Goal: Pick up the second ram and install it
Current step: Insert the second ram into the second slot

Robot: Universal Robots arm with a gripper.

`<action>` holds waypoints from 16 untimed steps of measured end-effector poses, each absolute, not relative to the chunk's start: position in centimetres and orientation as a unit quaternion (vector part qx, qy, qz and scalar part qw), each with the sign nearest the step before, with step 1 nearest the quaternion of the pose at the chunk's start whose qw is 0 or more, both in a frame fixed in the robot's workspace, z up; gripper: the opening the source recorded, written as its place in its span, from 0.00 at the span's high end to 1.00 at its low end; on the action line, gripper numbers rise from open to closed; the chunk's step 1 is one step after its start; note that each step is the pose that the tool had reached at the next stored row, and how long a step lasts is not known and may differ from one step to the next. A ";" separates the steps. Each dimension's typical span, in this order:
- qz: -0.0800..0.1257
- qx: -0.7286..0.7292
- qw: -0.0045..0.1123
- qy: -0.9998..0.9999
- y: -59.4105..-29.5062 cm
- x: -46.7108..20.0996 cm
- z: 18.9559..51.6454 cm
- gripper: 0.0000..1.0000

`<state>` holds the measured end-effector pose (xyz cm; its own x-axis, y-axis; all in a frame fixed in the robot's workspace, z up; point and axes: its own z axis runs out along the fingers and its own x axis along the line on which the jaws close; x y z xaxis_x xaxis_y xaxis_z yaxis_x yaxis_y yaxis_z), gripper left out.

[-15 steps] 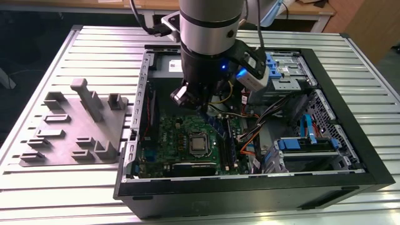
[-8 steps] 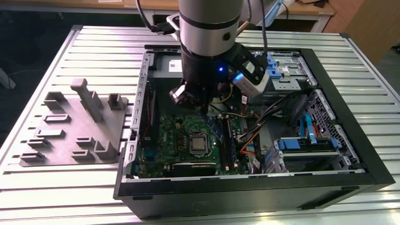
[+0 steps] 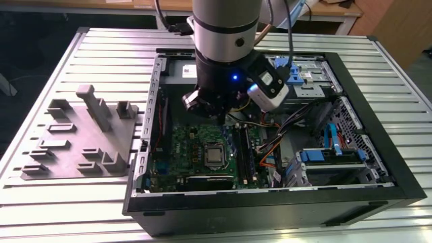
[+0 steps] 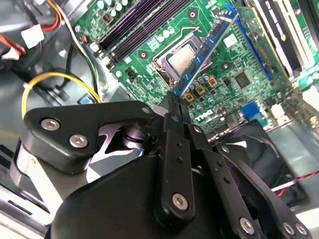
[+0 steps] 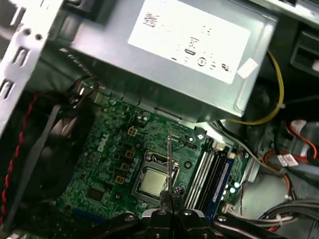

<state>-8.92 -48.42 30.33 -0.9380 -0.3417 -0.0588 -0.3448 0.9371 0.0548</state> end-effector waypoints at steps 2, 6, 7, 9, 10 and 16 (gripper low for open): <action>0.032 -0.157 0.025 0.987 -48.4 -8.9 30.3 0.88; 0.031 -0.121 0.026 0.992 -48.4 -8.9 30.2 0.88; 0.031 -0.112 0.026 0.993 -48.4 -8.9 30.1 0.88; 0.030 -0.094 0.027 0.995 -48.4 -8.9 30.1 0.88; 0.030 -0.085 0.027 0.996 -48.4 -8.9 30.0 0.88; 0.028 -0.029 0.029 0.999 -48.4 -8.9 29.9 0.88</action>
<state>-8.92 -48.42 29.85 -0.9967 -0.0561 -0.0588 -0.0593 0.9967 0.0547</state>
